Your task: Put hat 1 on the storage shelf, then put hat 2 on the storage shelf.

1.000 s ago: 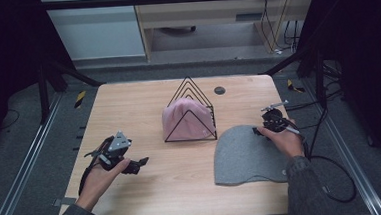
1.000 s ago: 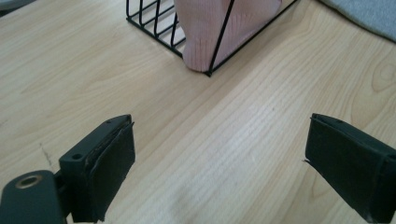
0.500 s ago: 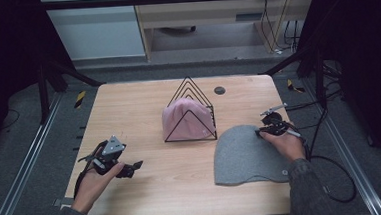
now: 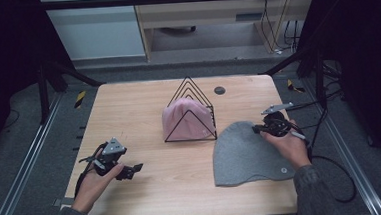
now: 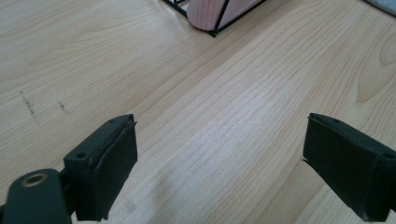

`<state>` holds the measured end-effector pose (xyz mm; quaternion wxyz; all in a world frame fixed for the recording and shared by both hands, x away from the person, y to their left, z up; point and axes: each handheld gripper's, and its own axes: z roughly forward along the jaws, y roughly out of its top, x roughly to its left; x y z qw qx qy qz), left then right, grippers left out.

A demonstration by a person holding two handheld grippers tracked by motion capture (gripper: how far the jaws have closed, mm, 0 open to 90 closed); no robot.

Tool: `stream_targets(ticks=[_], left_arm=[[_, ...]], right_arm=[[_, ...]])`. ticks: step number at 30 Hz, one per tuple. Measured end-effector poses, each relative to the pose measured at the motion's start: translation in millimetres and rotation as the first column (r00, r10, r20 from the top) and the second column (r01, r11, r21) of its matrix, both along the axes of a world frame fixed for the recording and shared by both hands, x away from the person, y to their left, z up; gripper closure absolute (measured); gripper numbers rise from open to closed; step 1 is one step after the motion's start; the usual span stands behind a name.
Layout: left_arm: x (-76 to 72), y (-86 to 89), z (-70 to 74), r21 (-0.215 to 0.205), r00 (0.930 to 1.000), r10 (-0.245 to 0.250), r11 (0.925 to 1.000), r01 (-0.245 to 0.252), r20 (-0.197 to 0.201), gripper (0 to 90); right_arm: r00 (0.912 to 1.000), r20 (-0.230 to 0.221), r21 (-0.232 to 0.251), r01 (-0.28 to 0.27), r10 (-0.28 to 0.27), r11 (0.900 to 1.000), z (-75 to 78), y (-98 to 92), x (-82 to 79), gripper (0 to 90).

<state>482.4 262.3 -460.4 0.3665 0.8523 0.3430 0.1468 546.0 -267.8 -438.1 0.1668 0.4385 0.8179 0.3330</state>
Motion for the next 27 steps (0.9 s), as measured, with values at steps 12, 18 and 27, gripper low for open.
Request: stream_targets(ticks=[12,18,27], left_arm=[[-0.1,-1.4,-1.7,-0.024,0.9999,-0.012,0.9996,0.012,-0.008,9.6],[-1.3,-3.8,-2.1,-0.024,0.9995,-0.029,0.9993,0.029,-0.010,10.0],[-5.3,-8.3,3.4,-0.060,0.9982,-0.058,0.9965,0.059,0.017,10.1]], right_arm=[[0.9684,0.200,0.098,-0.170,0.148,0.981,69.4,30.0,-46.6,86.4],[0.9384,0.273,0.108,-0.248,0.212,0.963,98.2,43.5,-61.1,86.4],[0.8966,0.366,0.137,-0.317,0.249,0.939,137.5,53.5,-72.8,86.4]])
